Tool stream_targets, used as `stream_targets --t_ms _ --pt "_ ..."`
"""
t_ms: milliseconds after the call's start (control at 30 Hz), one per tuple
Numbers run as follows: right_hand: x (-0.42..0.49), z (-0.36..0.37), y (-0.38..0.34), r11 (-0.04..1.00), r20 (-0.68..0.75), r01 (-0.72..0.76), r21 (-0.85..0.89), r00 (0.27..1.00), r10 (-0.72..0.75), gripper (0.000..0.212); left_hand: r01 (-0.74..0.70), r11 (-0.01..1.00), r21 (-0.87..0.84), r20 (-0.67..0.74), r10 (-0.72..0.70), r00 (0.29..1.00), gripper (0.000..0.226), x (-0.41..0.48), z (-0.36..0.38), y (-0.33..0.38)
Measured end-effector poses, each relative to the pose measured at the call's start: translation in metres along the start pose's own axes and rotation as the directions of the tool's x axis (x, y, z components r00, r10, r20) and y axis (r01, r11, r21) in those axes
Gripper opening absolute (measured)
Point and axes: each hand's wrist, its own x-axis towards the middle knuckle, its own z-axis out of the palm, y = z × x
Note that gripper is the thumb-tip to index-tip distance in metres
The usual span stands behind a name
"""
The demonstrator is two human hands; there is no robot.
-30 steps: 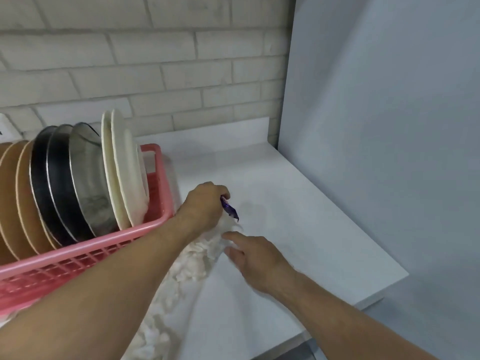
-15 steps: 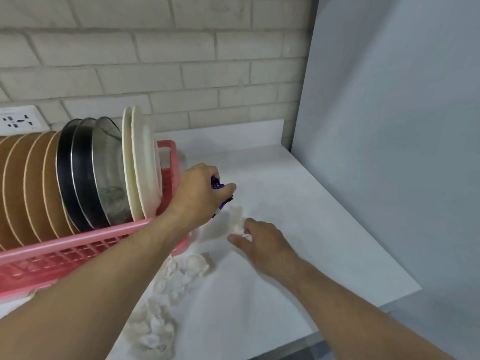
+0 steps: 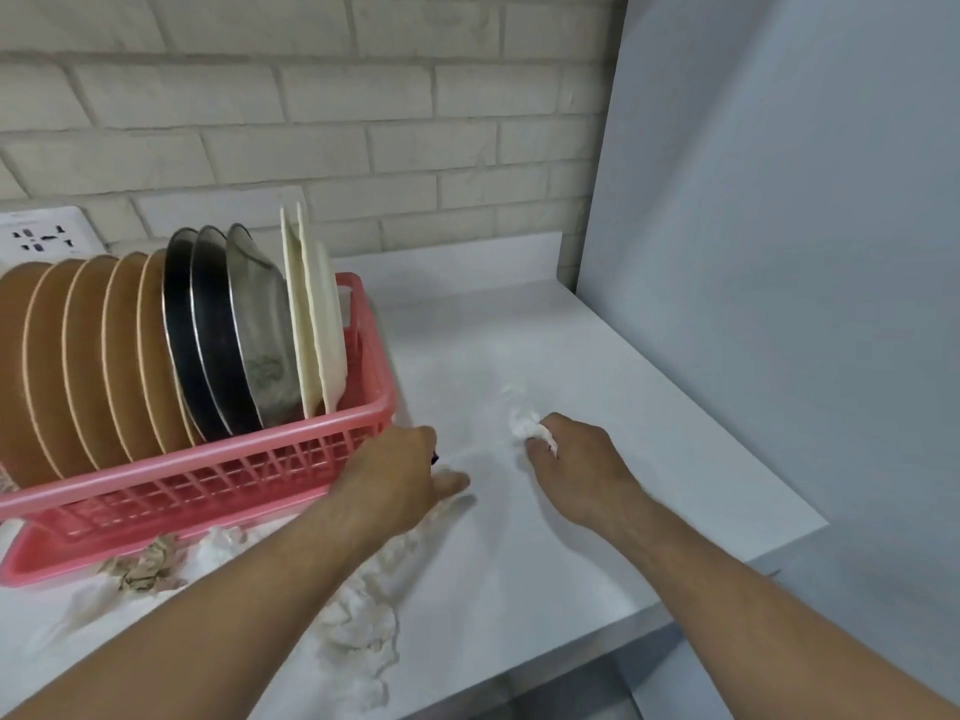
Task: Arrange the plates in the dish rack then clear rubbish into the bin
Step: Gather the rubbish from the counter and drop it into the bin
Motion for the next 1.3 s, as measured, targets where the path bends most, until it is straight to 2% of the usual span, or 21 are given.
stream_targets --t_ms 100,200,300,433,500,633,733,833,933,1067,1200,1300 --pt "-0.011 0.009 -0.008 0.998 -0.029 -0.068 -0.01 0.997 0.068 0.048 0.045 0.99 0.135 0.082 -0.057 0.995 0.035 -0.004 0.016 -0.004" --pt "-0.021 0.013 -0.016 0.992 -0.059 -0.121 -0.038 0.991 0.119 0.061 0.009 0.998 0.064 0.11 -0.016 0.994 0.016 -0.003 0.023 -0.007" --pt "-0.028 0.014 -0.022 0.983 -0.071 -0.185 0.007 0.98 0.185 0.053 -0.105 0.994 0.041 0.114 0.1 0.988 0.015 -0.002 0.02 -0.008" --pt "-0.042 0.013 -0.029 0.871 -0.006 -0.292 0.396 0.947 0.32 0.017 -0.251 0.967 -0.037 0.021 0.252 0.968 0.021 -0.004 0.009 -0.004" --pt "-0.048 0.015 -0.034 0.845 -0.008 -0.303 0.442 0.94 0.341 0.01 -0.283 0.947 -0.154 -0.06 0.277 0.959 0.022 -0.006 0.002 -0.004" --pt "-0.059 0.03 -0.043 0.821 -0.046 -0.309 0.48 0.926 0.375 0.007 -0.307 0.892 -0.332 -0.151 0.271 0.951 0.019 -0.013 -0.006 -0.012" --pt "-0.071 0.042 -0.05 0.738 0.059 -0.327 0.59 0.929 0.364 0.013 -0.32 0.839 -0.441 -0.171 0.272 0.947 0.02 -0.024 -0.008 -0.016" --pt "-0.085 0.047 -0.054 0.775 0.111 -0.339 0.533 0.936 0.333 0.024 -0.262 0.722 -0.64 -0.139 0.226 0.964 0.02 -0.038 -0.011 -0.018" --pt "-0.1 0.046 -0.054 0.78 0.11 -0.371 0.505 0.923 0.368 0.027 -0.206 0.656 -0.726 -0.113 0.181 0.977 0.008 -0.056 -0.011 -0.018" --pt "-0.124 0.041 -0.05 0.808 0.142 -0.377 0.453 0.925 0.352 0.021 -0.208 0.684 -0.7 -0.11 0.184 0.977 0.016 -0.086 -0.006 -0.014" --pt "-0.169 0.035 -0.034 0.865 0.193 -0.334 0.375 0.94 0.28 0.037 -0.215 0.728 -0.651 -0.087 0.209 0.974 0.029 -0.131 0.018 0.0" --pt "-0.202 0.039 -0.008 0.823 0.249 -0.391 0.413 0.917 0.311 0.018 -0.172 0.704 -0.689 -0.007 0.231 0.973 0.027 -0.165 0.047 0.01"
